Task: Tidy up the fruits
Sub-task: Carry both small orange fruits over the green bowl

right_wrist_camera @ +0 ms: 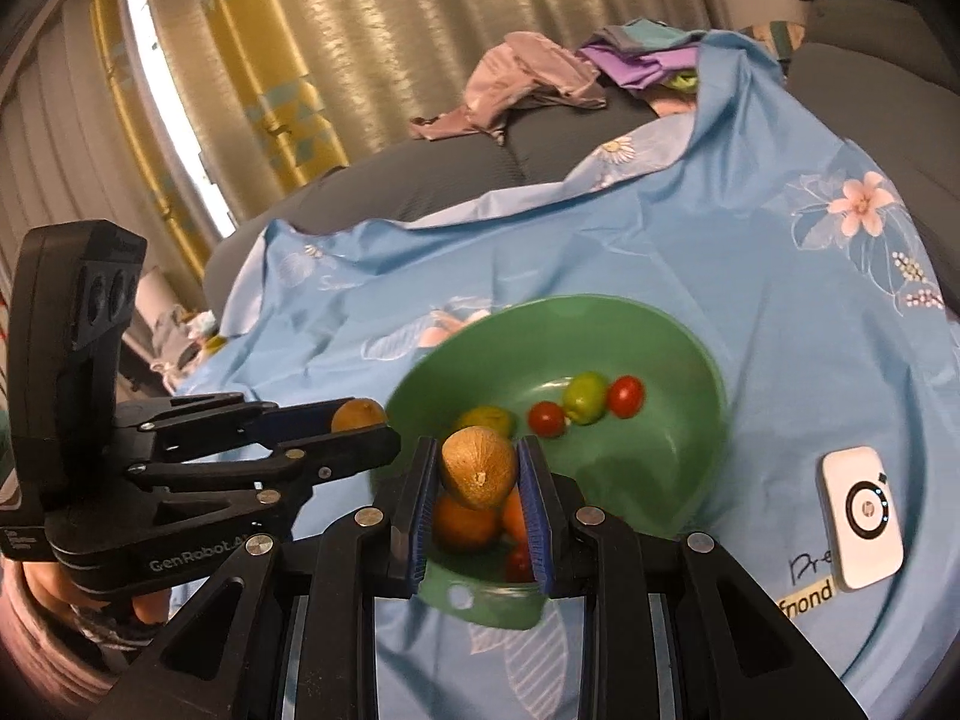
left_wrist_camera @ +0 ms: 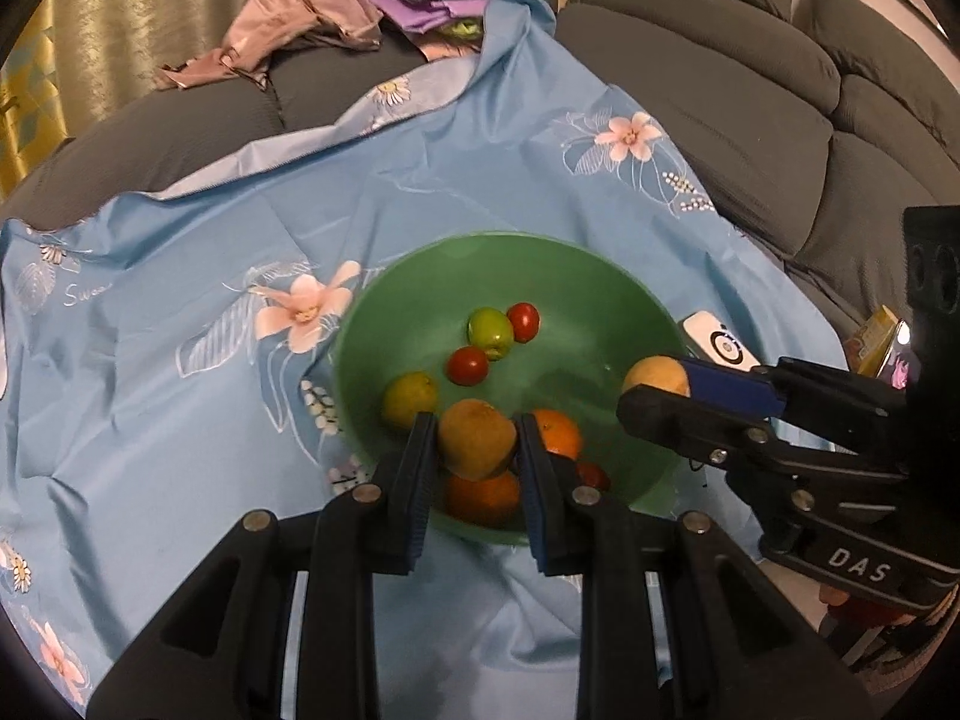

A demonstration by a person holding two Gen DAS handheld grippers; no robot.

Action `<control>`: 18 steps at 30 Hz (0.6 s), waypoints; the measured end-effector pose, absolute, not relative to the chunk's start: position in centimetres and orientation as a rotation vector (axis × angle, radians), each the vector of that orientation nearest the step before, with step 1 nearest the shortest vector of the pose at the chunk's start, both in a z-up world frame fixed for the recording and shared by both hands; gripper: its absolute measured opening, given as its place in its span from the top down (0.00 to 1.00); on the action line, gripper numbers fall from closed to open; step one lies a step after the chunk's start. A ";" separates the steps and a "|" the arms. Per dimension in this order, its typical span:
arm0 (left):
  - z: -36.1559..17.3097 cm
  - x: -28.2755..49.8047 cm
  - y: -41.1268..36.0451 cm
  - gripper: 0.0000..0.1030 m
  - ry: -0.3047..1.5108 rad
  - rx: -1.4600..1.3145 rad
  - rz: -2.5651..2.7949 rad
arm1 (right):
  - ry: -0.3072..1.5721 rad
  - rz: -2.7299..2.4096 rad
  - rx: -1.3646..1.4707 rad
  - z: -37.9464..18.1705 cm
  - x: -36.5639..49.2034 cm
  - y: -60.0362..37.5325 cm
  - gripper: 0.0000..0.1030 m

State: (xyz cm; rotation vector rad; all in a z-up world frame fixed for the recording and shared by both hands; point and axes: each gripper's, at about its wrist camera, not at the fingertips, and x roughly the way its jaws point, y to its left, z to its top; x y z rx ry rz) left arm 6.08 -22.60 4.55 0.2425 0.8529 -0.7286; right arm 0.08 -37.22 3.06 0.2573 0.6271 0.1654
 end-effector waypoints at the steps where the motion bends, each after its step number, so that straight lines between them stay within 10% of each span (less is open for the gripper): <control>1: 4.3 6.3 -22.9 0.75 0.860 0.247 -0.727 | 0.628 0.160 0.256 3.0 0.2 -37.4 0.73; 18: 2.1 8.1 -25.0 0.75 0.920 0.305 -0.701 | 0.680 0.070 0.217 1.8 1.2 -38.5 0.72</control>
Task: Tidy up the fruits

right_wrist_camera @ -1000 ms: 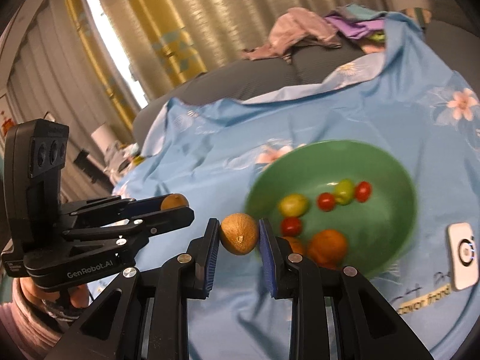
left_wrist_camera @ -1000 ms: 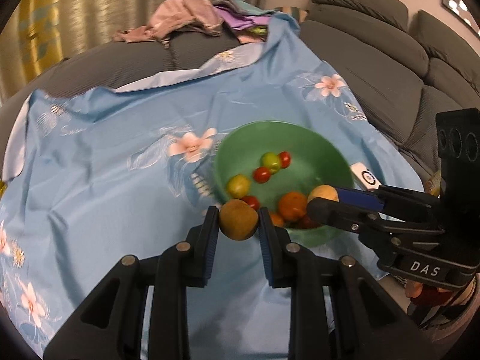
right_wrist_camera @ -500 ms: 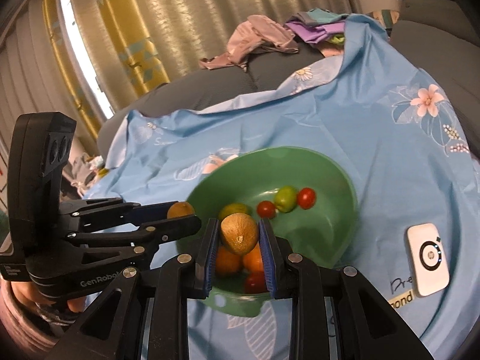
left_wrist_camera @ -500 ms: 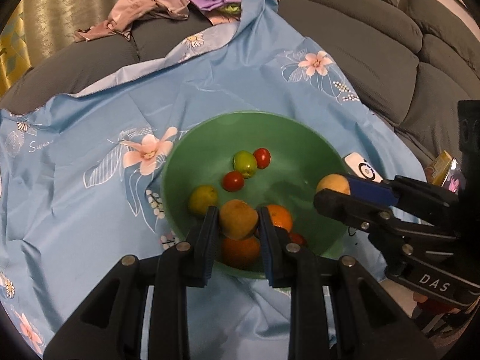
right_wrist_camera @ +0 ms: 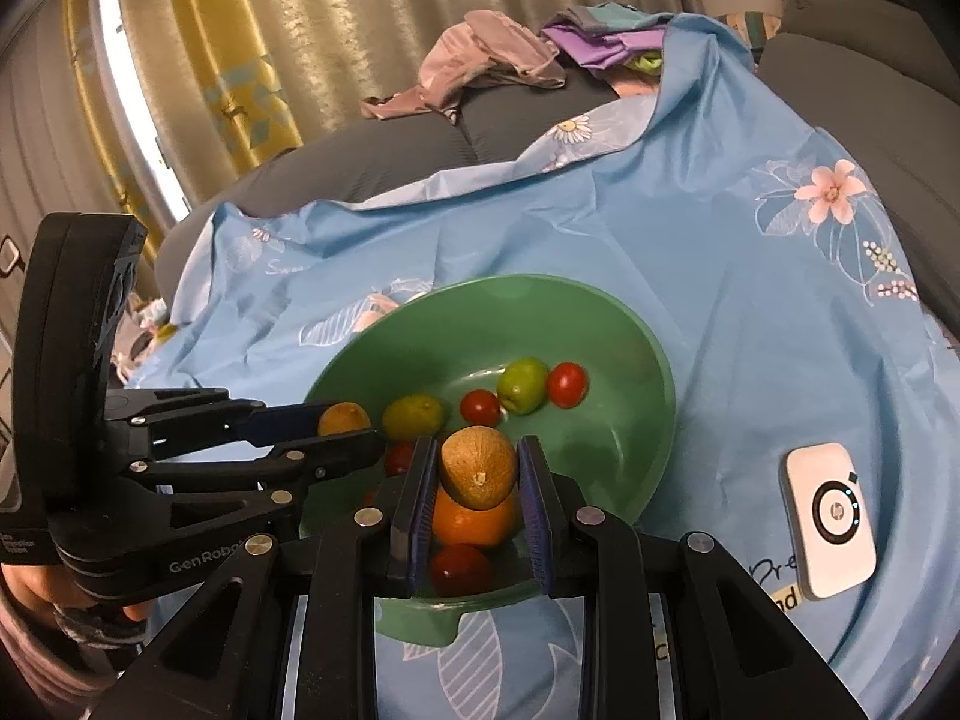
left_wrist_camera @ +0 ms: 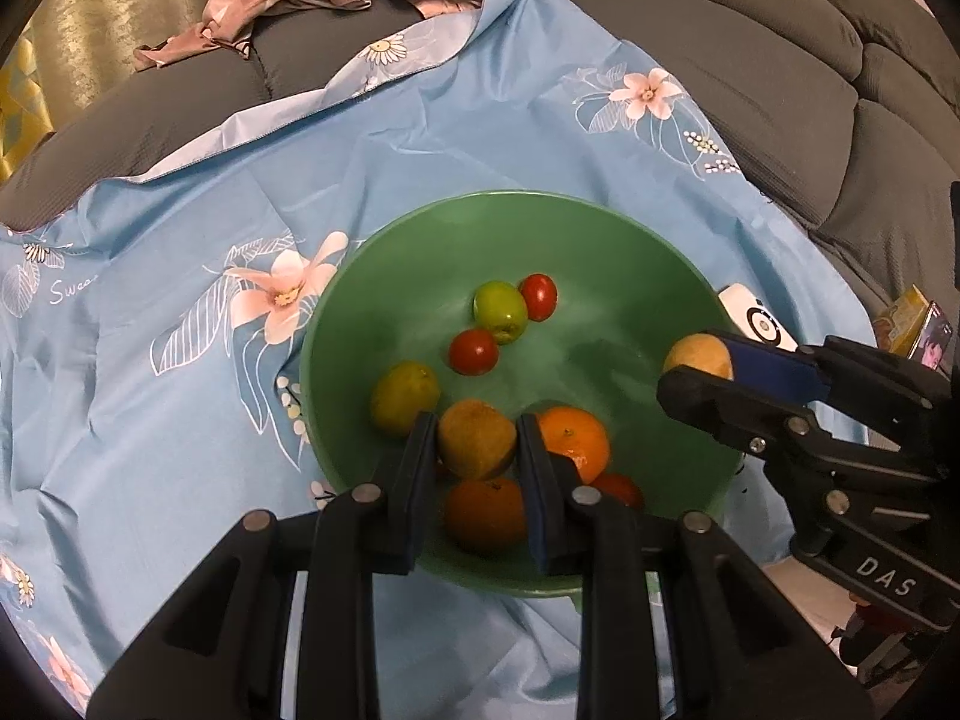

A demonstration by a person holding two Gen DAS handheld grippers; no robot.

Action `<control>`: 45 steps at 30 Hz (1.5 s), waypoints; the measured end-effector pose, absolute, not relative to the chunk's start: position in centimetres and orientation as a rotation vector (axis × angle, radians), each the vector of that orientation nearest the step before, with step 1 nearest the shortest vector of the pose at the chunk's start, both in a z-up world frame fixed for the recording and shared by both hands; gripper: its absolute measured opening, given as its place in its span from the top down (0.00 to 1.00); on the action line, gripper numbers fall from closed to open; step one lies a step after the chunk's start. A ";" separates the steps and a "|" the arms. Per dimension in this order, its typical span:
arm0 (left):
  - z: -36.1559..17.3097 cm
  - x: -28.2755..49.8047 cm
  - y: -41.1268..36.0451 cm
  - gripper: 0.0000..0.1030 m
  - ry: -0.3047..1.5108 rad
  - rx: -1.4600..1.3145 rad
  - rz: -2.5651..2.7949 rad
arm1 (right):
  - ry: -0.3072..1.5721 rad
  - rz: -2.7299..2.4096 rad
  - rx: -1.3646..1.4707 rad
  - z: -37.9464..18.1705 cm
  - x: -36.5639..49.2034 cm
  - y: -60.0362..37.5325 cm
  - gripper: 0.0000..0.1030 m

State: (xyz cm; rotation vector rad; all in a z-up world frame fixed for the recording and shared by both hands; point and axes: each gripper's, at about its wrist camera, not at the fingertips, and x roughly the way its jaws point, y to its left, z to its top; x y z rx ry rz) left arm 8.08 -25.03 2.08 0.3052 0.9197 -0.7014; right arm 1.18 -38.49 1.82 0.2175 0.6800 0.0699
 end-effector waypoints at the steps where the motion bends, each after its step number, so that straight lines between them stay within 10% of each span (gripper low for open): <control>1: 2.1 8.0 -25.1 0.75 0.919 0.310 -0.699 | 0.681 0.067 0.217 1.8 1.1 -38.5 0.72; 28: 6.3 6.3 -23.3 0.05 0.849 0.355 -0.595 | 0.693 -0.019 0.159 5.3 -0.2 -37.8 0.64; 45: 12.4 6.6 -22.6 0.01 0.894 0.305 -0.461 | 0.818 -0.101 0.161 11.2 0.6 -38.5 0.56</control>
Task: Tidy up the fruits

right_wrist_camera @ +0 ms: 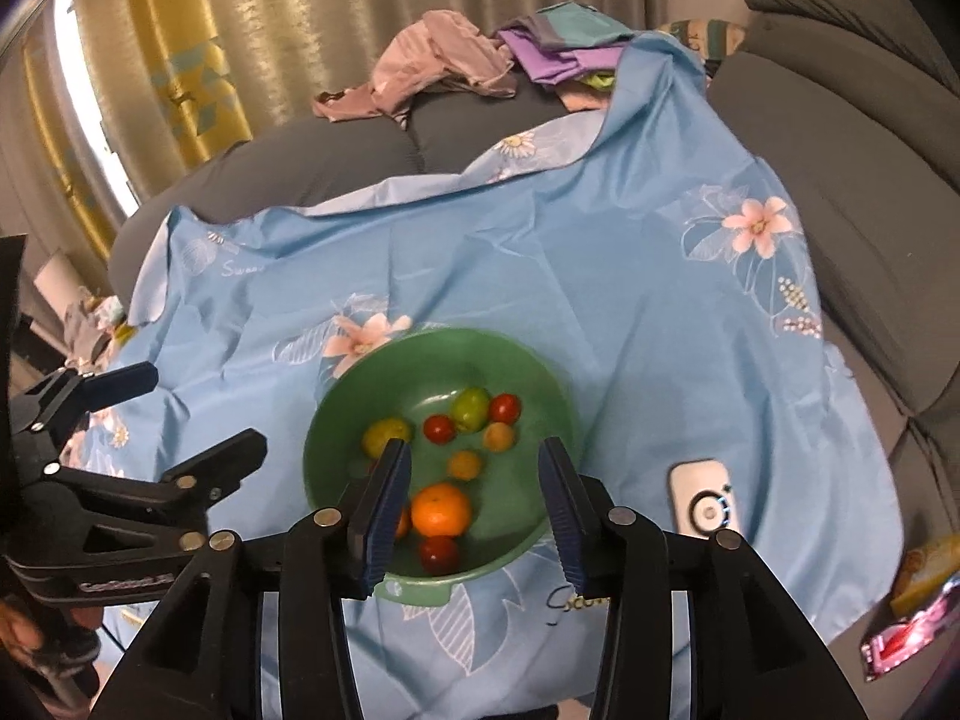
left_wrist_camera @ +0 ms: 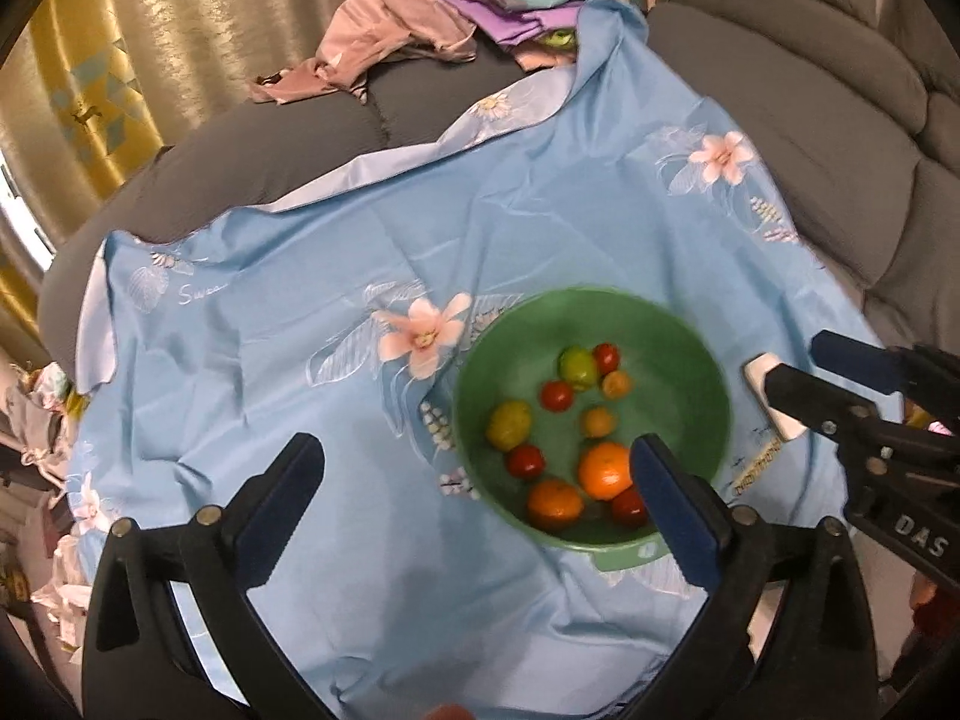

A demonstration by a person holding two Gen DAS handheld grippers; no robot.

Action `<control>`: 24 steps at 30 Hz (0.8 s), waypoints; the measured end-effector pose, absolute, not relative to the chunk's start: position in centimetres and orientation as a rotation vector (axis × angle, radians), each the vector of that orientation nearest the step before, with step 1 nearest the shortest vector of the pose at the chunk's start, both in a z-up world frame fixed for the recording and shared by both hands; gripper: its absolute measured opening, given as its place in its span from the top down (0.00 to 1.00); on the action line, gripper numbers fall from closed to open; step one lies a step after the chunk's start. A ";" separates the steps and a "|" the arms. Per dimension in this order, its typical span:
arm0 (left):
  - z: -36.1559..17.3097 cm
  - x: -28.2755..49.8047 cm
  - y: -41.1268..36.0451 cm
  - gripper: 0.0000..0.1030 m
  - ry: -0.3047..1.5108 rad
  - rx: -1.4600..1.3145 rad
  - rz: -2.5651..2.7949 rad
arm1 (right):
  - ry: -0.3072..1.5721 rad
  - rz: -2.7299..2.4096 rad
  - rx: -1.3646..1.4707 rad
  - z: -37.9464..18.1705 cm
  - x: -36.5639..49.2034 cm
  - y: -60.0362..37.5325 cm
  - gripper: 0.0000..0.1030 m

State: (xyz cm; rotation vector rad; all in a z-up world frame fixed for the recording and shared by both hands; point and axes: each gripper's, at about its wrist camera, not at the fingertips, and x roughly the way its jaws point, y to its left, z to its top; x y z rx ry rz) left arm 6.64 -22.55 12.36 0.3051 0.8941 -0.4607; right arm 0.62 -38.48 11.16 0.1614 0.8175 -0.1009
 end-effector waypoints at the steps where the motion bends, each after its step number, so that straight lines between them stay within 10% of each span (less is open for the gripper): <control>1: 12.7 6.6 -22.6 0.01 0.893 0.311 -0.458 | 0.824 -0.105 0.158 11.4 0.7 -38.6 0.56; 24: 13.5 6.9 -24.8 0.01 0.884 0.375 -0.455 | 0.850 -0.094 0.158 12.6 1.3 -39.6 0.56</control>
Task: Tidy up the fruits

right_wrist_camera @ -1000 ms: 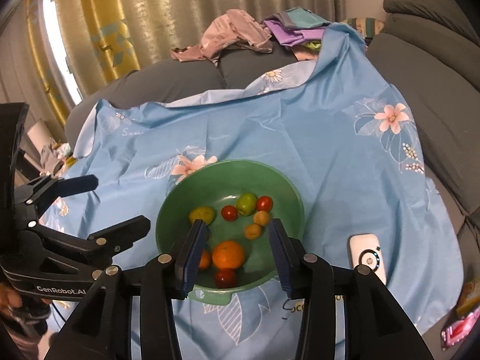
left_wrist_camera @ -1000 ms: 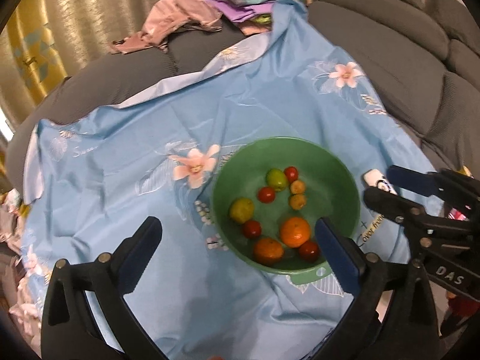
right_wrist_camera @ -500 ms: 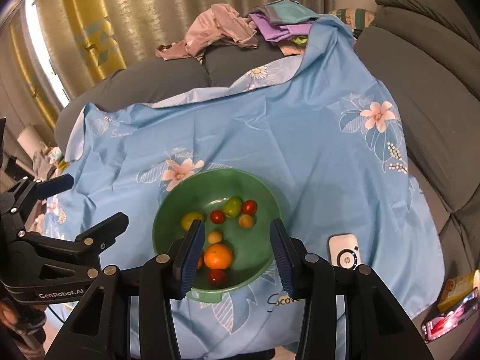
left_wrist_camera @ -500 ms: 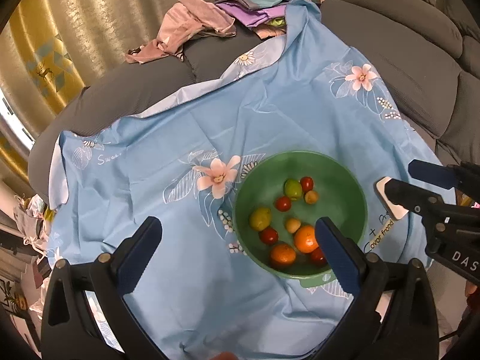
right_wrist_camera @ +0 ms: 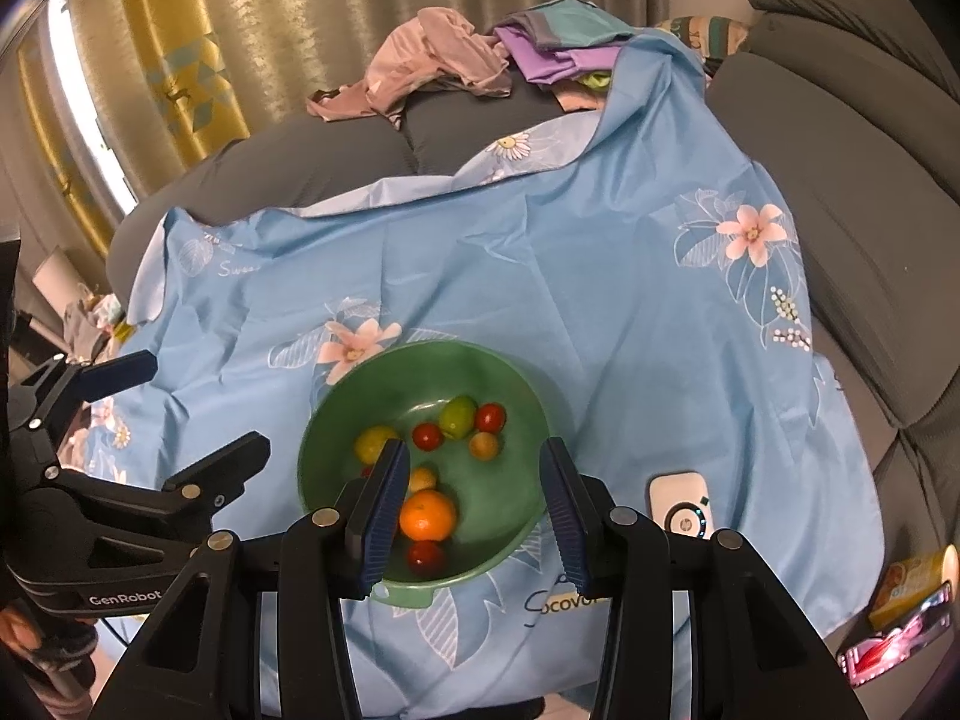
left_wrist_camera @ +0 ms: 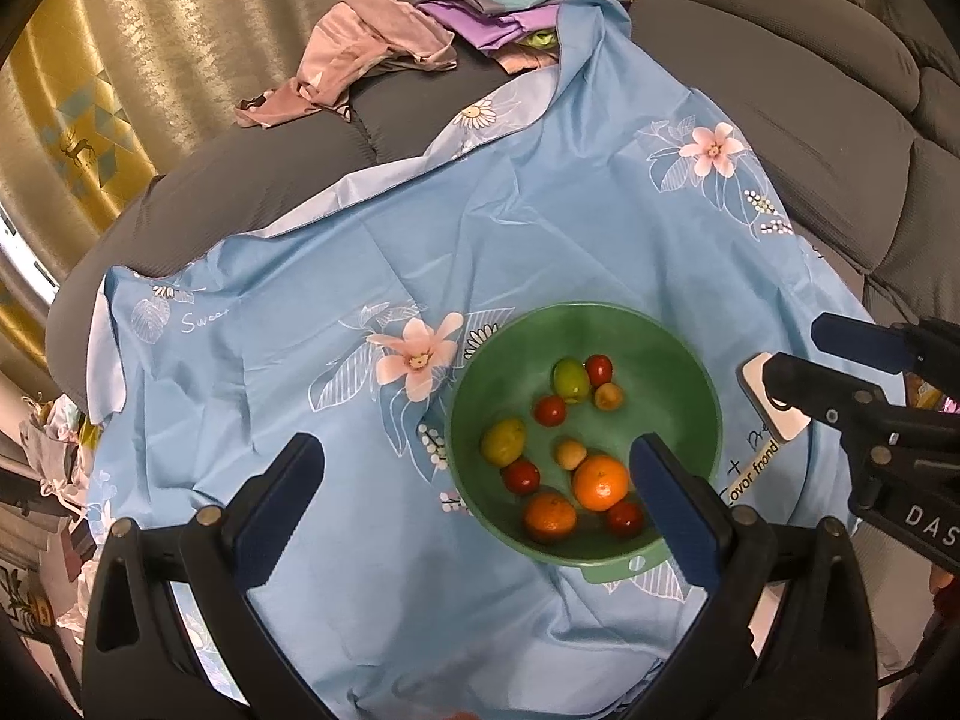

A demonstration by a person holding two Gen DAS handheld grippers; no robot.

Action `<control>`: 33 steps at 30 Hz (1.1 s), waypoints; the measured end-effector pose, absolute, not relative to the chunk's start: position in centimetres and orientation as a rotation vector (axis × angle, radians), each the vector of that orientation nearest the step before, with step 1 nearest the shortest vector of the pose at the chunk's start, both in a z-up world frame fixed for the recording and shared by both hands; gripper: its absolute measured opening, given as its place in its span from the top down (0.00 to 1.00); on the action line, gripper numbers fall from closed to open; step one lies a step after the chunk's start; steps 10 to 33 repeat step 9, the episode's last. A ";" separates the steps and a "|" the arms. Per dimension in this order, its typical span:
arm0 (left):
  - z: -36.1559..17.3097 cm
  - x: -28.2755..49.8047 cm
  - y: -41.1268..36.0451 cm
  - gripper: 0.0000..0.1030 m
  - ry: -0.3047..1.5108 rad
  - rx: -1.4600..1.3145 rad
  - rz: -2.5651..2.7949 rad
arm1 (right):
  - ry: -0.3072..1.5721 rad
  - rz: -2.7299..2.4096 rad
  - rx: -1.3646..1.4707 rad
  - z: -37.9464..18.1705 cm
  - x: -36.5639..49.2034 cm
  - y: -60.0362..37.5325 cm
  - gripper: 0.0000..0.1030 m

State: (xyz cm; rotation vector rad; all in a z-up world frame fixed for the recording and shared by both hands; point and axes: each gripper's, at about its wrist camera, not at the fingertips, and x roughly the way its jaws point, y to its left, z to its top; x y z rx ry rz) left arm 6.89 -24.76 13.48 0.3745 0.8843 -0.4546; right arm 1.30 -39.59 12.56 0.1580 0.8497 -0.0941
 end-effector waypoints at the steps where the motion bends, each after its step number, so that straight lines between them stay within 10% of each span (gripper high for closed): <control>1: 13.4 6.9 -24.8 0.01 0.885 0.374 -0.457 | 0.851 -0.095 0.157 12.6 1.3 -39.6 0.56; 33: 13.1 7.1 -24.9 0.01 0.895 0.376 -0.455 | 0.853 -0.096 0.157 12.5 1.3 -39.7 0.56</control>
